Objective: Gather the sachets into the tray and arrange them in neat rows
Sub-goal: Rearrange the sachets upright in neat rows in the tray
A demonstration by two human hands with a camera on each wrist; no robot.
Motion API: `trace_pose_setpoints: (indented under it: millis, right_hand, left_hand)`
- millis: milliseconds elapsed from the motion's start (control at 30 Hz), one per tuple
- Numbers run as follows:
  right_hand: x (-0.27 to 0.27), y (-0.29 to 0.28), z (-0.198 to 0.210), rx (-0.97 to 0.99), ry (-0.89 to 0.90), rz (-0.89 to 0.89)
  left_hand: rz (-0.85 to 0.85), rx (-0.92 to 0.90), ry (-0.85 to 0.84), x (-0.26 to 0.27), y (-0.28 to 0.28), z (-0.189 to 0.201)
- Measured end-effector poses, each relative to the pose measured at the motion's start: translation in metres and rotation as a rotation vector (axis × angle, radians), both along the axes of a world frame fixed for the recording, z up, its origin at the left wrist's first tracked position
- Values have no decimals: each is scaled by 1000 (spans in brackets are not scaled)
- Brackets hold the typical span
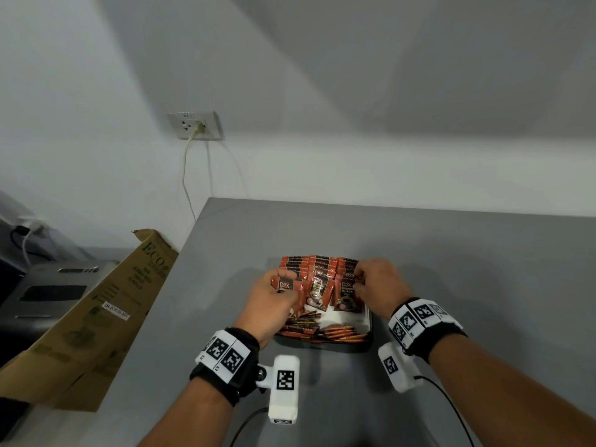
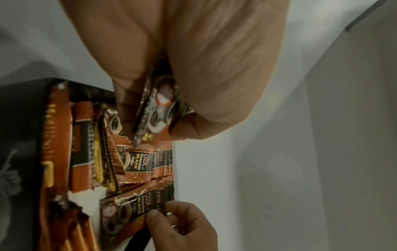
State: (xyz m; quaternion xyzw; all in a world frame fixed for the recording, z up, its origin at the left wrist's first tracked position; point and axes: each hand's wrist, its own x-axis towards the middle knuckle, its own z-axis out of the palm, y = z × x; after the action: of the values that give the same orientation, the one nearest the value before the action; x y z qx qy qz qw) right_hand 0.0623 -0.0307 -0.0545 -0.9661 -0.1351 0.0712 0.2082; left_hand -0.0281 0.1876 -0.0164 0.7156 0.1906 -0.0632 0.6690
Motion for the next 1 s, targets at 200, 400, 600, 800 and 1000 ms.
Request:
trace_pose_setpoints:
  millis: [200, 400, 600, 800, 1000]
  right_hand:
    - [-29, 14, 55, 473, 130, 35]
    - [-23, 11, 68, 510, 159, 69]
    - [-7, -3, 35, 135, 169, 21]
    - [-7, 1, 11, -15, 94, 36]
    - [-8, 1, 9, 2, 63, 38]
  left_hand:
    - [-132, 56, -109, 5, -16, 5]
    - [-85, -8, -64, 12, -26, 7]
    - [102, -85, 32, 12, -3, 5]
    - [78, -8, 21, 6, 8, 1]
    - [35, 58, -2, 3, 6, -3]
